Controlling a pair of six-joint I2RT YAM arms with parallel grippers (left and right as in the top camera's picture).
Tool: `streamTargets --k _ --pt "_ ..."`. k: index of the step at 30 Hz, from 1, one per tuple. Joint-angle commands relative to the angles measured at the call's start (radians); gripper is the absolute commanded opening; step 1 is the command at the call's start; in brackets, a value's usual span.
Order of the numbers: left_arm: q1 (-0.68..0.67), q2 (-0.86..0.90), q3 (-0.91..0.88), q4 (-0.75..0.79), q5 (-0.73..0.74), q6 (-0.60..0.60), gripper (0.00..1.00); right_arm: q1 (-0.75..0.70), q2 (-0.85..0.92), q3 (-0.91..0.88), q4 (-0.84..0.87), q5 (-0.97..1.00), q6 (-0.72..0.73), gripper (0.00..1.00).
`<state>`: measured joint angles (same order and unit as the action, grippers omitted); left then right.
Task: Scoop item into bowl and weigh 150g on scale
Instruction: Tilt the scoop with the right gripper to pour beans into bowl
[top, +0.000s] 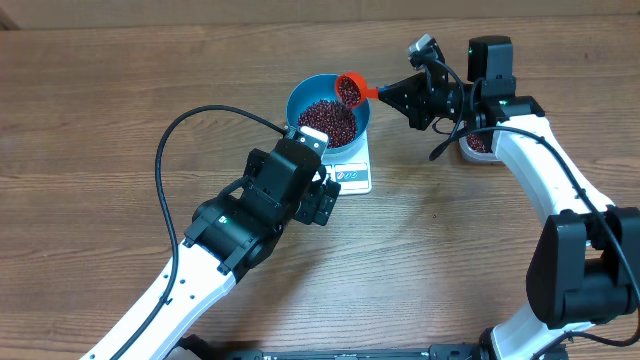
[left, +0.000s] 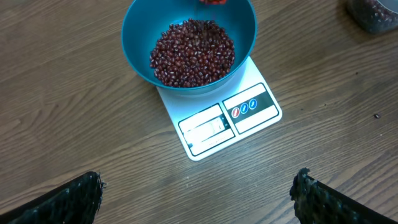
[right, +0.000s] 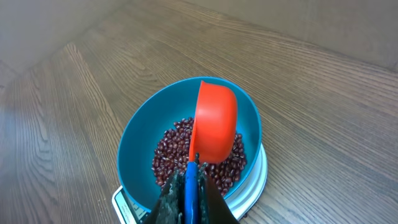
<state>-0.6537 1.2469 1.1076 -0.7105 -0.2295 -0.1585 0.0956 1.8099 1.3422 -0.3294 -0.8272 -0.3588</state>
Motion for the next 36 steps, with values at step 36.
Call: streamTargets --k 36 --pt "0.005 0.008 0.009 0.004 -0.013 -0.014 1.0 0.018 0.008 0.005 0.002 -0.023 -0.093 0.04"
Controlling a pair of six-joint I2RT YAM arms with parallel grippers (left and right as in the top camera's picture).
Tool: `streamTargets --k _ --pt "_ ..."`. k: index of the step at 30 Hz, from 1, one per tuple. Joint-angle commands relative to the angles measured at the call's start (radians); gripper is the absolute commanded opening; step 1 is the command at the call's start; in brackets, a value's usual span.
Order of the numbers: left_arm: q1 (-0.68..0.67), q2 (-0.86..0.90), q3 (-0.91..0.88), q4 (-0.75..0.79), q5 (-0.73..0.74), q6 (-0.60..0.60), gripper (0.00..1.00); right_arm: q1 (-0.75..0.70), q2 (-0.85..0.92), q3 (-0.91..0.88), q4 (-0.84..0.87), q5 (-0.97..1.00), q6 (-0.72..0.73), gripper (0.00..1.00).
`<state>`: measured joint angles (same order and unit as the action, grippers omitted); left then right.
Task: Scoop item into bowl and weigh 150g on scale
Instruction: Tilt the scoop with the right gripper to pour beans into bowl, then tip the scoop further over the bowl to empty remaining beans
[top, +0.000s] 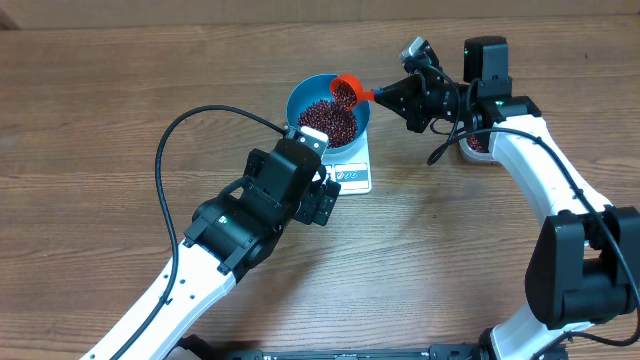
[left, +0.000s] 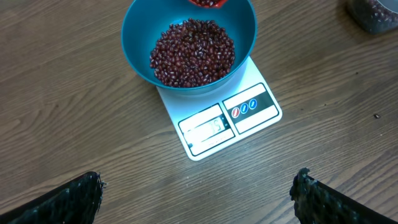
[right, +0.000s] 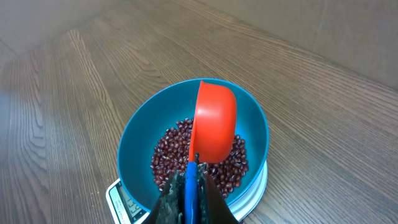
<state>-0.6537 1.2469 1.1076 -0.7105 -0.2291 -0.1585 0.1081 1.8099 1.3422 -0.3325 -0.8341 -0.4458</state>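
A blue bowl (top: 305, 96) holding red beans (left: 191, 53) rests on a white scale (left: 217, 127) whose display shows digits. My right gripper (right: 191, 177) is shut on the blue handle of an orange scoop (right: 215, 118), tilted on its side over the bowl's far rim; beans still show inside the scoop (top: 343, 91) in the overhead view. My left gripper (left: 198, 190) is open above bare table, just in front of the scale, holding nothing.
A container of red beans (top: 475, 146) sits at the right, behind the right arm, and shows in the left wrist view's top right corner (left: 373, 12). A black cable (top: 190, 125) loops over the table left of the scale.
The scoop has shifted slightly left, further over the bowl. The scale's display, blank-looking before, now shows digits. The left arm has not moved.
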Motion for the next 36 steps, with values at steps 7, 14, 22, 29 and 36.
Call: streamTargets --k 7,14,22,29,36 --pt "0.005 0.008 0.009 0.004 -0.014 -0.014 1.0 0.005 0.008 0.005 0.006 -0.016 -0.036 0.04" --pt "0.005 0.008 0.009 0.004 -0.014 -0.014 1.0 0.005 0.008 0.005 0.008 -0.016 -0.212 0.04" --pt "0.005 0.008 0.009 0.004 -0.014 -0.014 1.0 0.005 0.008 0.005 0.003 -0.013 -0.218 0.04" --pt "0.005 0.008 0.009 0.004 -0.014 -0.014 0.99 0.005 0.008 0.005 0.002 -0.013 -0.218 0.04" --pt "0.005 0.008 0.009 0.004 -0.014 -0.014 1.0 0.005 0.008 0.005 0.002 -0.013 -0.218 0.04"
